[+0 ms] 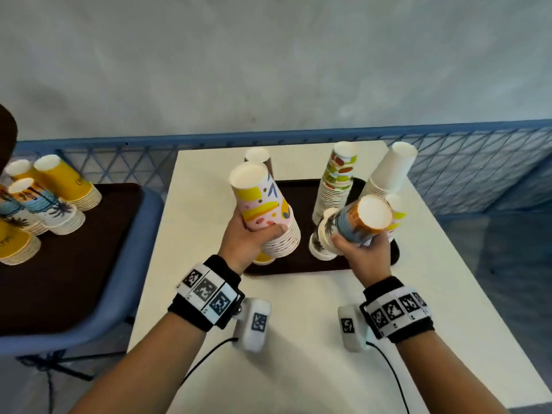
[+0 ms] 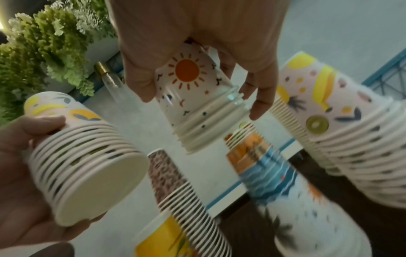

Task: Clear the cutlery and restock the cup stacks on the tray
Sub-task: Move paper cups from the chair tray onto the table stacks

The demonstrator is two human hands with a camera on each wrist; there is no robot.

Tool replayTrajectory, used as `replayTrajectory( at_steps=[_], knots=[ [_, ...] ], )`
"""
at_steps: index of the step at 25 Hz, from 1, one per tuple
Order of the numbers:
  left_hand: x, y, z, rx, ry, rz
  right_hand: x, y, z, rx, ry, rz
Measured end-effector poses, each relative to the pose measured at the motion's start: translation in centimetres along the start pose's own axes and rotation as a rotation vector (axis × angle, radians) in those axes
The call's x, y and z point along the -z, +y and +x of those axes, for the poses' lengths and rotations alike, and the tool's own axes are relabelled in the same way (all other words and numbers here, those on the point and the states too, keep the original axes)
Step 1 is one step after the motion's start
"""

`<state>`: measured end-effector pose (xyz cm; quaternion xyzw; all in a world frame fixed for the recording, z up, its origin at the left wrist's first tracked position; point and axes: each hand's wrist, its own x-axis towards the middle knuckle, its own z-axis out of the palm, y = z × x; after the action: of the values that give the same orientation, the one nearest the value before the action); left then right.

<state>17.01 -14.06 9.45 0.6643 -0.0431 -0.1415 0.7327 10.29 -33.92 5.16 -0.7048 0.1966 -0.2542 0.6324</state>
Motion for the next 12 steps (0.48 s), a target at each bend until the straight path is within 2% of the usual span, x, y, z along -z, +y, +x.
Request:
replayTrajectory(
  at_steps=[5, 8, 12],
  knots=[
    [-5.2, 0.7, 0.6, -0.011, 0.103, -0.022, 2.3, 0.0, 5.7, 0.025, -0.089, -0.001],
    [-6.2, 0.8, 0.5, -0.023, 0.145, -0.029, 1.3, 1.4, 6.7, 0.02, -0.201, -0.13],
    [-6.4, 0.6, 0.3, -0.016, 0.156, 0.003, -0.1, 5.4, 6.7, -0.172, -0.395, -0.418]
  ],
)
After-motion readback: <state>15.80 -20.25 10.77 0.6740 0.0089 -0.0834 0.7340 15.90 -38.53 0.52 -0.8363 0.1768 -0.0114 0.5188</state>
